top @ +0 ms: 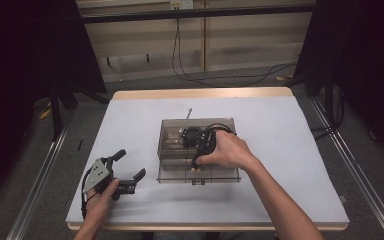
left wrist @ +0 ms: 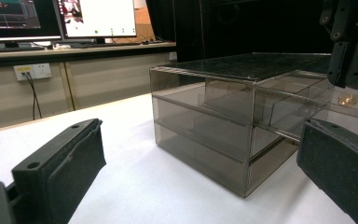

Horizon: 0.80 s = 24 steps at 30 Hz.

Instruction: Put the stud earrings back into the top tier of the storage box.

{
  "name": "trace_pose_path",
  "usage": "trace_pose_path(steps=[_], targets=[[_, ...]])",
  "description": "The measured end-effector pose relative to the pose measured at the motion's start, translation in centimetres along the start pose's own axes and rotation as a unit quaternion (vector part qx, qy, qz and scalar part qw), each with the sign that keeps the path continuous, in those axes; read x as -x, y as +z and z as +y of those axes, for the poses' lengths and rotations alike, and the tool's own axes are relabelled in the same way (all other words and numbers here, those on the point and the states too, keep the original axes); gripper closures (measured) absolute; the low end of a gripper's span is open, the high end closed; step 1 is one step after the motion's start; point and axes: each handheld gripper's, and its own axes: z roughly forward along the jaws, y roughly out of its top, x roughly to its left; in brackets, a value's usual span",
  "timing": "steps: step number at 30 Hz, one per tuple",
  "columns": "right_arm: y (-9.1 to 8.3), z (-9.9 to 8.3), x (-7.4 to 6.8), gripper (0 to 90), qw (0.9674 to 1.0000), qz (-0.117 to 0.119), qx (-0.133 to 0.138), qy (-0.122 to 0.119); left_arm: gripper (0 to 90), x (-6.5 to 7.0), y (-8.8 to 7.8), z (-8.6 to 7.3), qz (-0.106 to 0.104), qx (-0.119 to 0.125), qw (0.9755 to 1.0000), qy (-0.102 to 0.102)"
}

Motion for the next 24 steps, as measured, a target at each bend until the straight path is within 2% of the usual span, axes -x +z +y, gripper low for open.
trace_pose_path(steps=[3, 6, 7, 12, 14, 17, 18, 23, 24], targets=[[-0.5, -0.4, -0.2, 79.1, 0.9999, -0.003, 0.016, 0.003, 0.7, 0.0, 0.0, 0.0, 0.000, -0.001, 1.0000, 0.002], [-1.3, -1.2, -0.4, 76.5, 0.9987, -0.011, 0.048, 0.010, 0.7, 0.0, 0.0, 0.0, 0.000, -0.001, 1.0000, 0.001], [-1.7, -1.6, -0.4, 76.5, 0.9980, -0.011, 0.058, 0.019, 0.7, 0.0, 0.0, 0.0, 0.000, 0.000, 1.0000, 0.001], [-3.1, -3.9, -0.4, 72.6, 0.9923, -0.021, 0.119, 0.026, 0.7, 0.0, 0.0, 0.0, 0.000, -0.004, 1.0000, 0.005], [-3.7, -4.9, -0.5, 64.7, 0.9886, -0.031, 0.144, 0.035, 0.7, 0.0, 0.0, 0.0, 0.001, -0.004, 1.0000, 0.006], [-4.6, -6.3, -1.1, 56.2, 0.9809, -0.047, 0.181, 0.051, 0.7, -0.1, 0.0, 0.0, 0.001, -0.004, 1.0000, 0.006], [-4.8, -6.9, -1.2, 54.6, 0.9786, -0.052, 0.192, 0.050, 0.7, -0.1, 0.0, 0.0, 0.001, -0.004, 1.0000, 0.006], [-5.3, -9.6, -1.1, 43.6, 0.9661, -0.076, 0.232, 0.083, 0.7, 0.0, 0.0, 0.0, 0.001, -0.003, 1.0000, 0.004], [-5.3, -10.1, -1.1, 40.4, 0.9635, -0.076, 0.238, 0.096, 0.7, 0.0, 0.0, 0.0, 0.001, -0.003, 1.0000, 0.004]])
